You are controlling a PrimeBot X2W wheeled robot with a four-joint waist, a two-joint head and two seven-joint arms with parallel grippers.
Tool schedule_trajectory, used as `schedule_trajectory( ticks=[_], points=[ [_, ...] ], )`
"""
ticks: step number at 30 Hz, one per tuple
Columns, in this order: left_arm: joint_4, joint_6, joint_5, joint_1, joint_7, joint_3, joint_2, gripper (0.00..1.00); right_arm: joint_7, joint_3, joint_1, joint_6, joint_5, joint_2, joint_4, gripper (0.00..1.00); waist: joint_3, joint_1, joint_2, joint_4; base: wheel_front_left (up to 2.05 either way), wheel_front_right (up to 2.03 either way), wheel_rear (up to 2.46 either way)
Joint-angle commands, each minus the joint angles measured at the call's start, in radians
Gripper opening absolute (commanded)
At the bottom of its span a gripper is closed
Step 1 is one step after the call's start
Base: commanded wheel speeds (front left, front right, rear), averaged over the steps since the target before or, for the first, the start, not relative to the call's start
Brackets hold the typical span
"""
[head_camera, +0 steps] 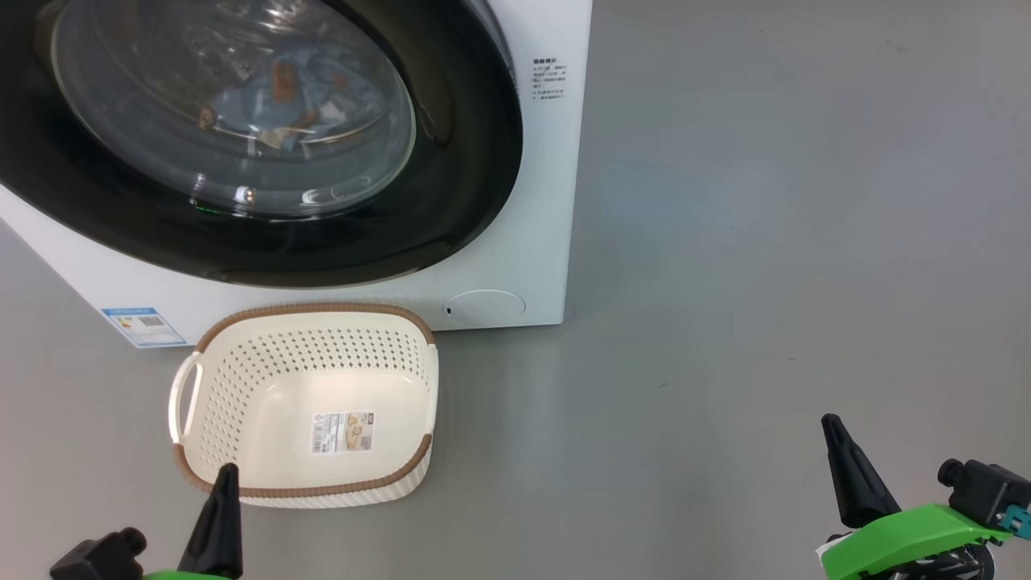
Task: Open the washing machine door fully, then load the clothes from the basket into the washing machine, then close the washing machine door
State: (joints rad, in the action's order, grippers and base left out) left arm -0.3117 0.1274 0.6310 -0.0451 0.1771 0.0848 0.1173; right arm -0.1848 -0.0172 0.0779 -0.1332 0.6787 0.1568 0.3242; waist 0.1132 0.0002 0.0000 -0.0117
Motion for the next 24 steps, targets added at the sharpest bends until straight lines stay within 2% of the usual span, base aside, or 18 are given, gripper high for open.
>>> schedule_trajectory(
  ticks=[1, 24],
  points=[
    [0.025, 0.001, 0.031, -0.025, -0.004, -0.021, 0.009, 0.00, 0.006, 0.006, 0.009, 0.001, 0.027, 0.007, -0.027, 0.00, -0.002, -0.0001, 0.0000, 0.000, 0.00, 0.00, 0.00],
    [0.037, 0.001, 0.258, -0.032, -0.062, -0.052, -0.002, 0.00, 0.067, 0.027, 0.013, 0.001, 0.242, -0.013, -0.040, 0.00, -0.027, -0.0001, 0.0000, 0.003, 0.00, 0.00, 0.00]
  ],
)
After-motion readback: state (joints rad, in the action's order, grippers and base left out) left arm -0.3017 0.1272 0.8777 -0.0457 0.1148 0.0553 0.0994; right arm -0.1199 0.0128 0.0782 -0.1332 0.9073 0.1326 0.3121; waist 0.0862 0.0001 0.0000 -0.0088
